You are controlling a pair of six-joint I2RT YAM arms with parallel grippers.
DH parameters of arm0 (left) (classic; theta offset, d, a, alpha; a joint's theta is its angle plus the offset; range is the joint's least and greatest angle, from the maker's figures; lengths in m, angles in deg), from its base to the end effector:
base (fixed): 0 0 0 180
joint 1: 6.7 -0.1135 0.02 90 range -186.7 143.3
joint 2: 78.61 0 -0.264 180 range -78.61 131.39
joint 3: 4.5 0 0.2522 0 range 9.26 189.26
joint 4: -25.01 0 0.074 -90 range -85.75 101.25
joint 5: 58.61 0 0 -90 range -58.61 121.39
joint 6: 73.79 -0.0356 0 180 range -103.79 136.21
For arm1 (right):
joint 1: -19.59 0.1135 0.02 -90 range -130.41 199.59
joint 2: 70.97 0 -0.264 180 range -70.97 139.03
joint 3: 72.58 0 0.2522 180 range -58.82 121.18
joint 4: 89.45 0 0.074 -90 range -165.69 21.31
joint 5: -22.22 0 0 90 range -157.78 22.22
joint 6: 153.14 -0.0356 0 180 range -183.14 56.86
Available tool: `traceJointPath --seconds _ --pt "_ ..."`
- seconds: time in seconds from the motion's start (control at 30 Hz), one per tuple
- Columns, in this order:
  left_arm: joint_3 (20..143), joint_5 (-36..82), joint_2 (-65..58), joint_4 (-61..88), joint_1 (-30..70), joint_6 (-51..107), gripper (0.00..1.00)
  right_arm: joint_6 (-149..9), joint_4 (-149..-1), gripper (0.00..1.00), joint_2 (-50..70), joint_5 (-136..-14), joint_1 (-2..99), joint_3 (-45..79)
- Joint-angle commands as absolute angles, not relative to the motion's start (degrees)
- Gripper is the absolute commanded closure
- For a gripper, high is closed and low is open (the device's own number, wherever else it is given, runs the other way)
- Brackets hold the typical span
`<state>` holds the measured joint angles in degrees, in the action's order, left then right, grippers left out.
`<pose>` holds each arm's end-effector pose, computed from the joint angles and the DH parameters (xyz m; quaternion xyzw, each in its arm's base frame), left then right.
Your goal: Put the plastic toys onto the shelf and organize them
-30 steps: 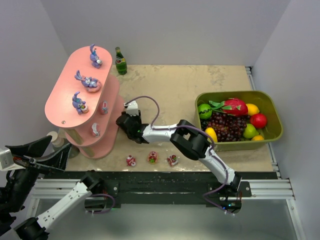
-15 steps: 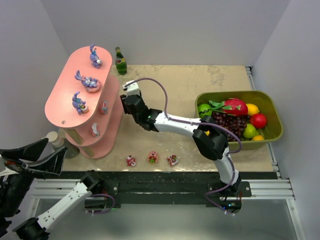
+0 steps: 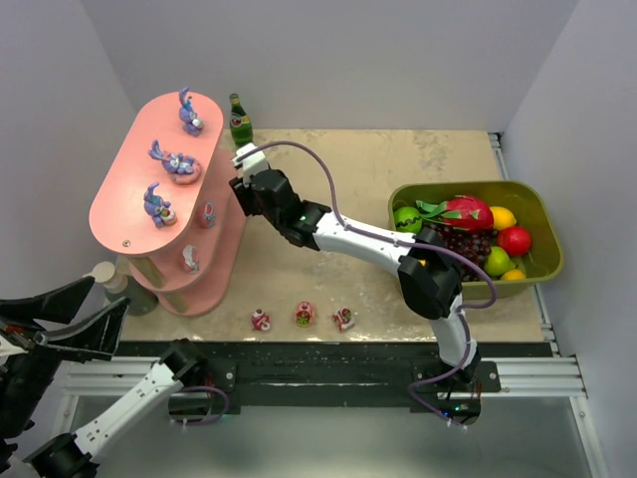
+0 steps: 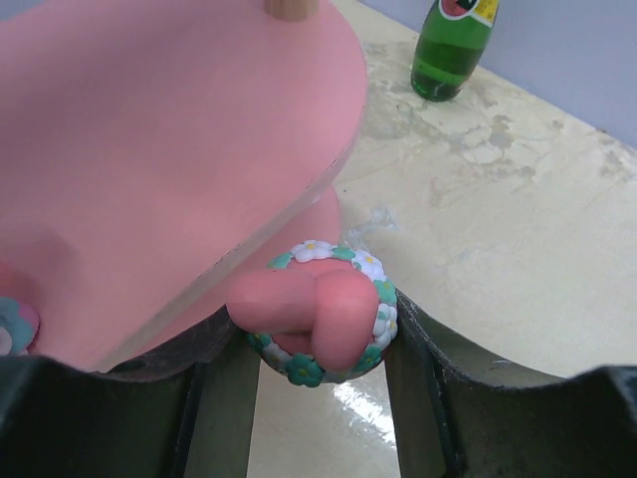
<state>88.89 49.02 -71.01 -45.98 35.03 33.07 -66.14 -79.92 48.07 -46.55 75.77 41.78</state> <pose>-0.0815 0.0871 0.4275 0.0113 0.6149 -0.3015 0.7286 0.2909 0.4111 0.2974 -0.2460 0.7442 0.1717 0.5968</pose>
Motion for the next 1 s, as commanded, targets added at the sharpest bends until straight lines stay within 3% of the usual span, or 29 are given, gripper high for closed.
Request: traceJointPath --seconds 0.0,0.3,0.97 --pt "89.77 47.91 -69.73 -43.51 34.78 31.51 0.01 -63.4 -80.7 0.9 43.38 -49.5 74.78 44.28" --pt "89.85 47.91 -68.94 -42.8 34.78 30.98 0.0 -63.49 -86.68 0.89 43.46 -61.0 74.08 43.21" --pt "90.47 46.77 -68.85 -42.71 34.78 30.98 0.0 -59.89 -89.4 0.85 51.46 -72.87 72.76 49.46"
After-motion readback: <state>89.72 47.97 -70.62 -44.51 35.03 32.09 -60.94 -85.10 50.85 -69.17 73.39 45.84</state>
